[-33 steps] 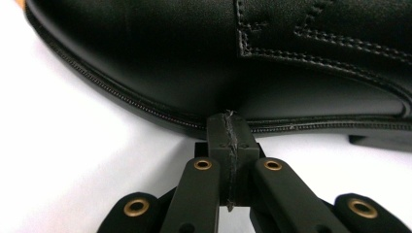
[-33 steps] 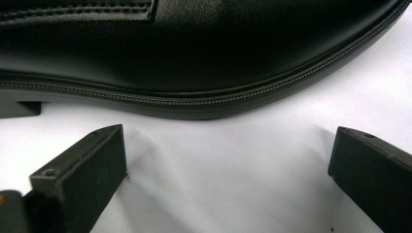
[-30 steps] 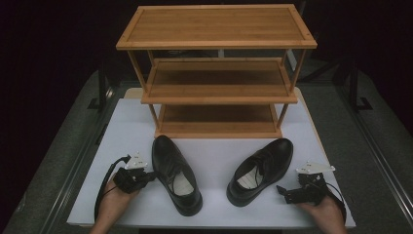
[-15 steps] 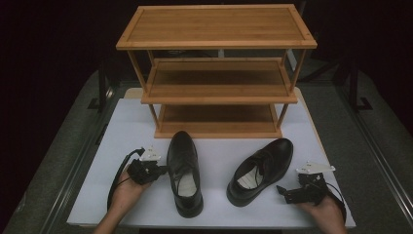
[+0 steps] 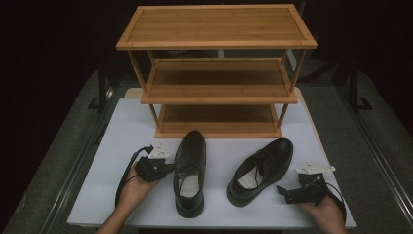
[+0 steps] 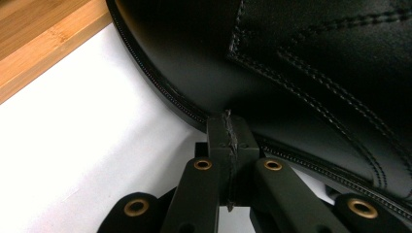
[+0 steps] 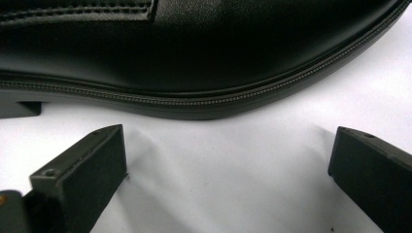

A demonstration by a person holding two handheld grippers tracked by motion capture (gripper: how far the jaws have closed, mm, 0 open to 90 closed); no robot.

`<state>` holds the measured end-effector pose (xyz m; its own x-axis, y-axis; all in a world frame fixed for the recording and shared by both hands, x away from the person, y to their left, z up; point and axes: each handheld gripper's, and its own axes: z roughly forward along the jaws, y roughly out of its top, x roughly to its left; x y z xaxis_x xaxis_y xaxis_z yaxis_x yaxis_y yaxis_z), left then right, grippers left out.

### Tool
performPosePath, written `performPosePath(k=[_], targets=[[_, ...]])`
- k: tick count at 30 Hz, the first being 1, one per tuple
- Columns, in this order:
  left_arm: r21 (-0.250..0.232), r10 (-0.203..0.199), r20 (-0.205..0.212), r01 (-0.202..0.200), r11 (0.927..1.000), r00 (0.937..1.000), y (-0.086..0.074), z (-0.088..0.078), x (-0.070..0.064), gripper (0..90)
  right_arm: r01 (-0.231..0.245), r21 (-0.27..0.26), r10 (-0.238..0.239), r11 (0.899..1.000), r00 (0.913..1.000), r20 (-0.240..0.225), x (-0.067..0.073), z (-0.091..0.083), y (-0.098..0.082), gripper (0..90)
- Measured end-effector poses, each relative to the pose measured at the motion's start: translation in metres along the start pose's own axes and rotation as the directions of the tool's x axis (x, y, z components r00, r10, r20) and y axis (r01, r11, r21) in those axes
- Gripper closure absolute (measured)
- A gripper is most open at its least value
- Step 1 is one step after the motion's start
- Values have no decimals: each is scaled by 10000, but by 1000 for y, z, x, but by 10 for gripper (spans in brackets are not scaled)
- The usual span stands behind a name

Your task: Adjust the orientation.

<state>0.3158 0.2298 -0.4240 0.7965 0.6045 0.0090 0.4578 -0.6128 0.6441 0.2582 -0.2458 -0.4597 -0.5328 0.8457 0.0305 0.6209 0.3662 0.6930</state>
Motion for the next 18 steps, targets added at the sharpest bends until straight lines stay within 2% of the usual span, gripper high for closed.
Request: performPosePath(k=[2, 6, 8, 9, 10, 11, 12, 13, 16, 17, 18], targets=[[-109, -84, 106, 85, 9999, 9999, -2, -2, 2, 900, 4, 6, -4, 10000, 10000, -1, 0, 0, 0, 0], [-198, -148, 59, 149, 9997, 9999, -6, -9, 4, 899, -24, 4, 24, 10000, 10000, -9, 0, 0, 0, 0], [-200, -202, -41, 201, 9996, 9998, -7, -12, 5, 772, -16, 9, 16, 10000, 10000, -11, 0, 0, 0, 0], [-227, -255, -151, 252, 9994, 9996, -9, -15, 6, 772, -15, 10, 15, 10000, 10000, -12, 0, 0, 0, 0], [-226, -210, -256, 204, 9995, 9995, -11, -19, 7, 734, -10, 9, 10, 10000, 10000, -10, 0, 0, 0, 0], [-277, -198, -400, 187, 9994, 9990, -14, -23, 8, 617, -12, 9, 12, 10000, 10000, -7, 0, 0, 0, 0], [-310, -189, -527, 173, 9994, 9984, -17, -27, 9, 617, -12, 9, 12, 10000, 10000, -7, 0, 0, 0, 0], [-283, -261, -549, 246, 9993, 9982, -19, -31, 10, 562, -8, 8, 8, 10000, 10000, -7, 0, 0, 0, 0], [-337, -404, -671, 382, 9987, 9969, -29, -43, 13, 379, 2, 2, -2, 10000, 10000, 3, 0, 0, 0, 0], [-338, -455, -712, 432, 9985, 9964, -33, -46, 13, 280, 9, 1, -9, 10000, 10000, 9, 0, 0, 0, 0], [-295, -512, -773, 491, 9984, 9957, -37, -48, 13, 280, 9, 1, -9, 10000, 10000, 9, 0, 0, 0, 0]])
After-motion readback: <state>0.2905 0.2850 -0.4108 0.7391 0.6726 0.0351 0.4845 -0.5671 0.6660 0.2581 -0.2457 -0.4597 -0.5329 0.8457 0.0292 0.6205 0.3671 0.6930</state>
